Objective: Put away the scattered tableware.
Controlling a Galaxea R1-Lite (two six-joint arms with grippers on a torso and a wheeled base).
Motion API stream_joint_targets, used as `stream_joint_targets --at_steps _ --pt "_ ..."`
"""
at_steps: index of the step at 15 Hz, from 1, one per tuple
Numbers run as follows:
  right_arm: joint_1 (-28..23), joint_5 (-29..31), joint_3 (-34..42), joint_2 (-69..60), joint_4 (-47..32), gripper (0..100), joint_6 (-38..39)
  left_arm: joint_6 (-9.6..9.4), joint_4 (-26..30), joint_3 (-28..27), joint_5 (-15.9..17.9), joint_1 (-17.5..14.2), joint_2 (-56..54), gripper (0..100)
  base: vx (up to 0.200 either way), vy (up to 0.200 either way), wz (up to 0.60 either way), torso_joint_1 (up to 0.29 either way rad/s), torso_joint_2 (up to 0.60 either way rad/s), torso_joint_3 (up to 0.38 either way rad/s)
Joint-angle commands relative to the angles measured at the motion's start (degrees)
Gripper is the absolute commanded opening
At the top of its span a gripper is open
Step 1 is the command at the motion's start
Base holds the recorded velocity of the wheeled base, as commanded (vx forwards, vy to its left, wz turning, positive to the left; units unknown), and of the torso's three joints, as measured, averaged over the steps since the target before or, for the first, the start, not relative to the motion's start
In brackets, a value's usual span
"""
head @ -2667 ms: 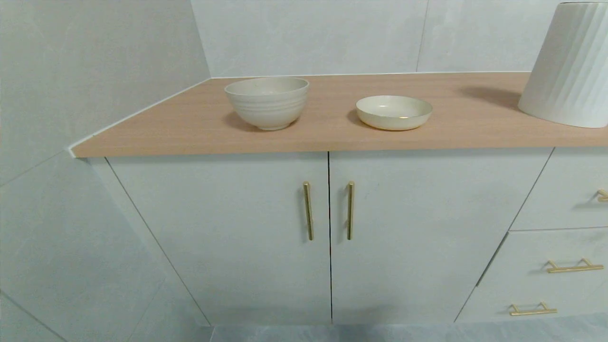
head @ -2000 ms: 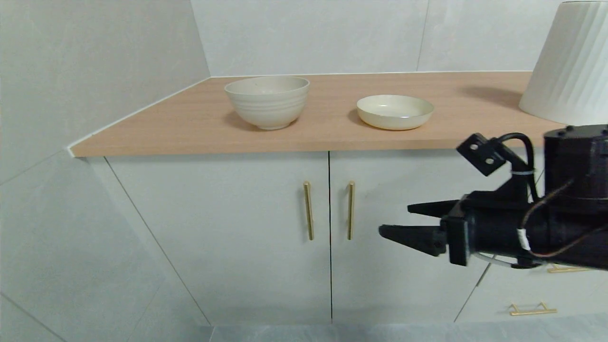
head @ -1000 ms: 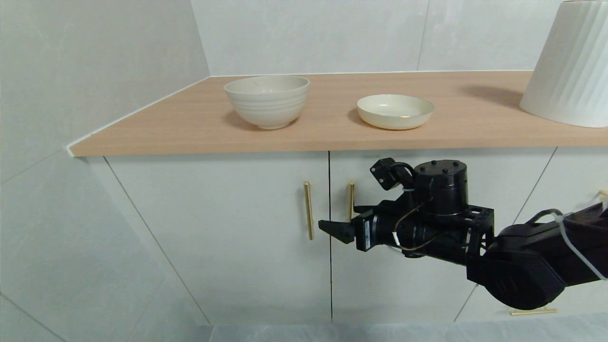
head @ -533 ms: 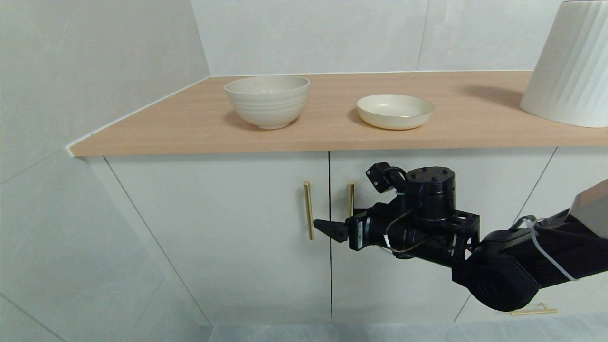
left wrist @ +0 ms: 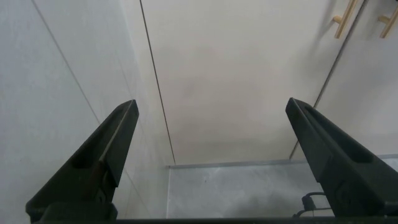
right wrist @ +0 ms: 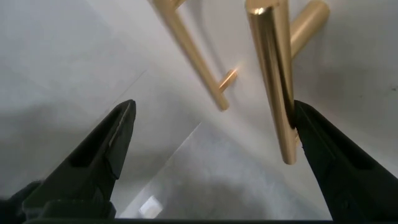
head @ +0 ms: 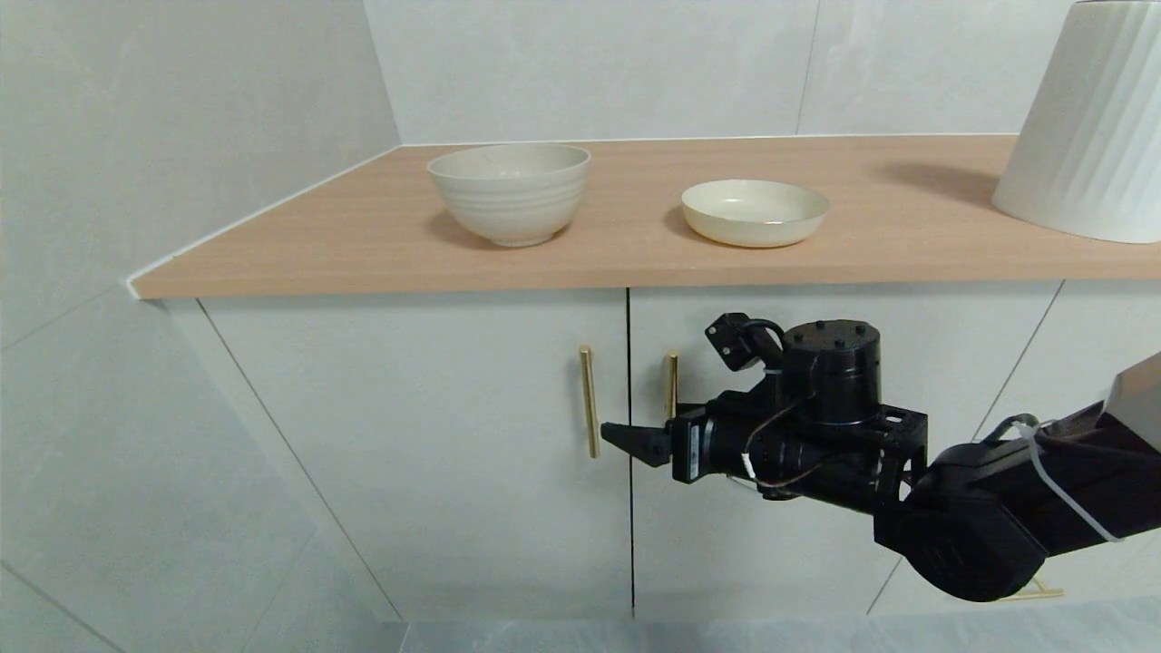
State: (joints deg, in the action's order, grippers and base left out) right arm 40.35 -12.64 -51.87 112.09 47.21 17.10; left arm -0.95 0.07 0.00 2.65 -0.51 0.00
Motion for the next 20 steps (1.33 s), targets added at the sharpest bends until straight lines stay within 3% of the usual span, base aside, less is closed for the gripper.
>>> stream_joint_targets --at_steps 1,3,10,20 --pt "0.08 -1.16 0.89 -2.23 0.07 100 0.04 -0.02 0.01 0.00 -0.01 -0.02 0.00 100 0.000 0.000 0.00 0.000 0.00 0.000" --pt "0.17 -1.33 1.69 -3.02 0.07 100 0.74 -0.02 0.01 0.00 -0.01 -0.02 0.00 100 0.000 0.000 0.00 0.000 0.00 0.000" --pt "0.96 -12.41 10.12 -9.35 0.16 100 0.47 -0.02 0.01 0.00 -0.01 -0.02 0.00 100 0.000 0.000 0.00 0.000 0.00 0.000" --pt "4.47 -12.85 17.77 -16.20 1.92 100 0.39 -0.28 -0.07 0.00 -0.01 -0.02 0.00 100 0.000 0.000 0.00 0.000 0.00 0.000"
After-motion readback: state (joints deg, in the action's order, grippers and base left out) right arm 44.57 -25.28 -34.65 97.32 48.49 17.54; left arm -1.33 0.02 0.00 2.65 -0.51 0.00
